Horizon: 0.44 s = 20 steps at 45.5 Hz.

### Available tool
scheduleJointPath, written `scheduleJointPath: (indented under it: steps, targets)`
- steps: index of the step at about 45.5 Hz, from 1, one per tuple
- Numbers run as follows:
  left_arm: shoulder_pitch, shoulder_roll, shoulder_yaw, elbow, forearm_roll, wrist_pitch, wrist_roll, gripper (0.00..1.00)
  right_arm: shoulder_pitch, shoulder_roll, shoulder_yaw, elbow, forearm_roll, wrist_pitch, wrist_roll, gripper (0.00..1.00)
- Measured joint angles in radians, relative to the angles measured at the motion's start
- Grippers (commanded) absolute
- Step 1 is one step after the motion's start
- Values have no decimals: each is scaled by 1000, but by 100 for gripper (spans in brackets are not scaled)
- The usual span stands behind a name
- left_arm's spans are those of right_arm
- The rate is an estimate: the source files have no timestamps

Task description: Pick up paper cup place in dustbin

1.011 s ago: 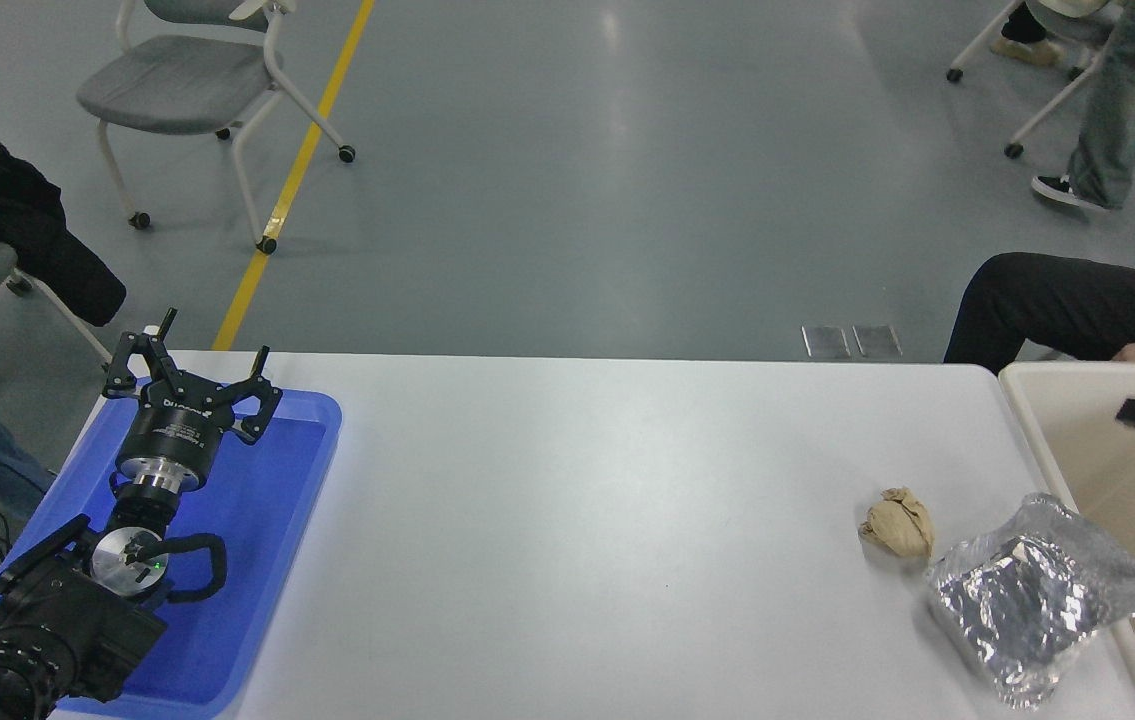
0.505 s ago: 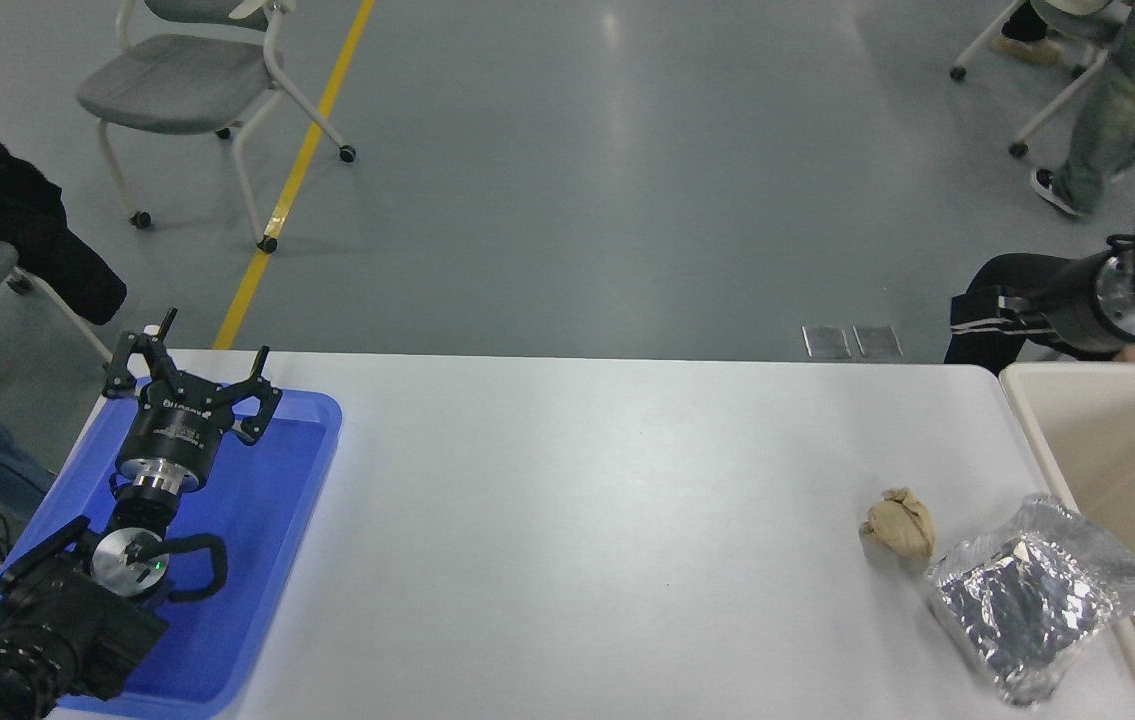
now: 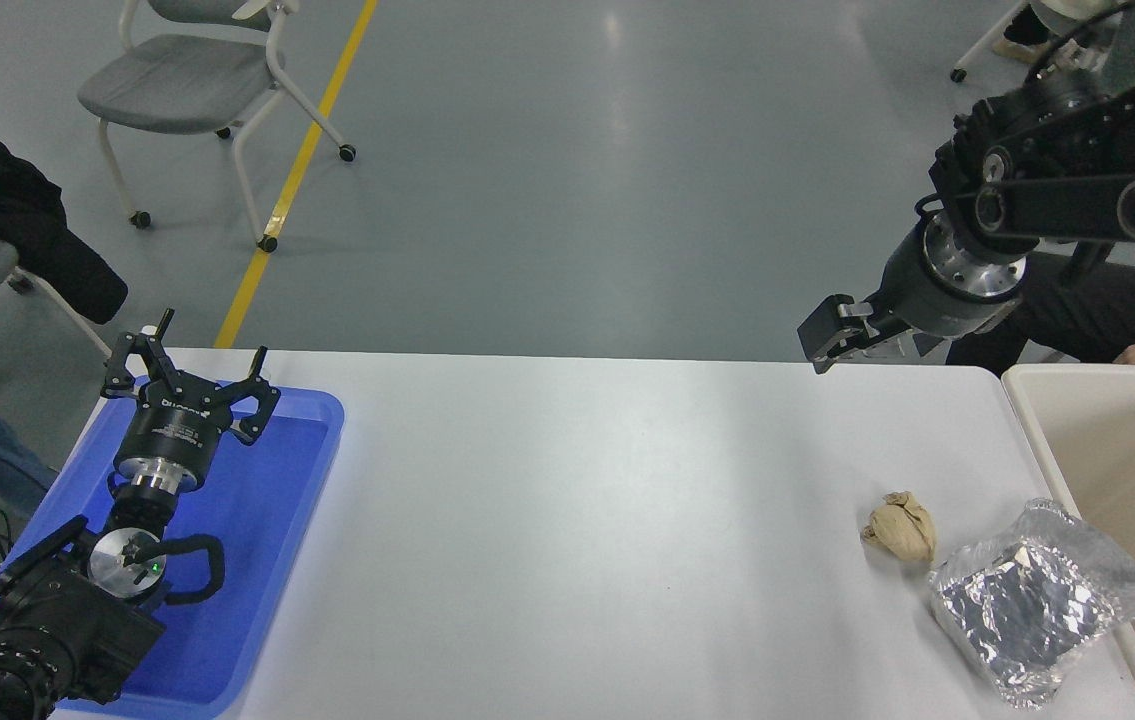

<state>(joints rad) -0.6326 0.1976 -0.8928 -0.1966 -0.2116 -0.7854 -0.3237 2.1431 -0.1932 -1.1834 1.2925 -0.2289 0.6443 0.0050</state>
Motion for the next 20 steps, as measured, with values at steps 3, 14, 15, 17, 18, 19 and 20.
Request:
scheduleJointPath:
  steps: [3,14,15,17,18,19,20]
  targets:
    - [0,0,0,0,0,0,0,100,36,9,-10,30,19,28,0,100]
    - [0,0,0,0,0,0,0,100,139,6,-30,128,56,88,3,100]
    - [0,0,0,0,0,0,0,100,147,5,-31,133,58,92,3,100]
    - [0,0,0,0,0,0,0,100,161,4,-33,145,62,101,3,100]
    - [0,0,0,0,0,0,0,100,167,3,-33,149,63,104,3,100]
    - [1,0,0,0,0,0,0,100,174,3,-34,154,65,108,3,100]
    - [1,0,0,0,0,0,0,100,179,3,-34,158,66,111,3,100]
